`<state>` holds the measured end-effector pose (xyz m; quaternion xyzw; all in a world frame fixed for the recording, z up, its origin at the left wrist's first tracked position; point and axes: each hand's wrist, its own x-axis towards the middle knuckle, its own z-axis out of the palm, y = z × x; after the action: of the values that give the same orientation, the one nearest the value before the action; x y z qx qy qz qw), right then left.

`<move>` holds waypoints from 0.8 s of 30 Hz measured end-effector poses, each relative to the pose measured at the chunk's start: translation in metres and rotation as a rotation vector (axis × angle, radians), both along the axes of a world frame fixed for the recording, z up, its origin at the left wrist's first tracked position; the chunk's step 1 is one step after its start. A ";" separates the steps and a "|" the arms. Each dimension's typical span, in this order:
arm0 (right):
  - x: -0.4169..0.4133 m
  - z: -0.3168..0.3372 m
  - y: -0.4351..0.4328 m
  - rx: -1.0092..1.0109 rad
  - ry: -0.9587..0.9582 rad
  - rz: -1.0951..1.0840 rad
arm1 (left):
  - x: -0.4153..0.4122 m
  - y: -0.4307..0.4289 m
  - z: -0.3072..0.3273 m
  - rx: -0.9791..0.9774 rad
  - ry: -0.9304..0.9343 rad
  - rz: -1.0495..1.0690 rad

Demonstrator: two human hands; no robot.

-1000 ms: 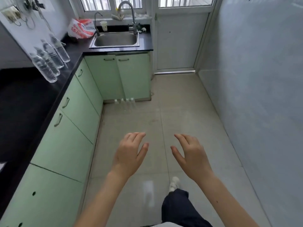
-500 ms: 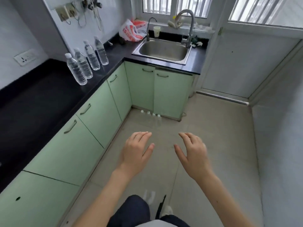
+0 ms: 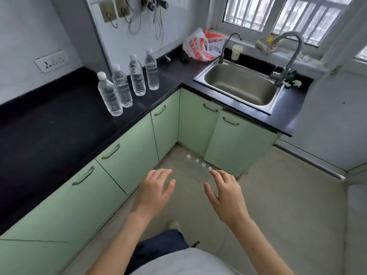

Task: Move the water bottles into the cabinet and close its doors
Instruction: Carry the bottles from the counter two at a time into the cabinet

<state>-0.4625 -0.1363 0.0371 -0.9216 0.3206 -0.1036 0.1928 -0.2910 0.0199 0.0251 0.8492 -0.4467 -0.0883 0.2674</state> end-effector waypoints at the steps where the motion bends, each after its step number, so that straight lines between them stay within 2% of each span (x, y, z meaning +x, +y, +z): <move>1: 0.022 0.005 -0.014 -0.008 0.002 0.022 | 0.020 -0.010 0.005 -0.002 -0.015 0.016; 8: 0.168 0.039 -0.091 -0.048 -0.073 0.184 | 0.145 -0.064 0.042 -0.097 -0.125 0.169; 12: 0.246 0.031 -0.118 -0.031 -0.050 0.309 | 0.190 -0.076 0.031 -0.089 -0.090 0.314; 18: 0.360 0.001 -0.168 0.010 0.028 0.517 | 0.241 -0.098 -0.006 0.085 0.040 0.544; 24: 0.471 0.004 -0.209 0.037 0.014 0.748 | 0.307 -0.132 0.011 0.088 0.073 0.774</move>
<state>0.0083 -0.3454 0.0413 -0.9720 -0.0352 -0.0138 0.2318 0.0160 -0.1120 0.0365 0.9619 -0.0792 -0.0298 0.2600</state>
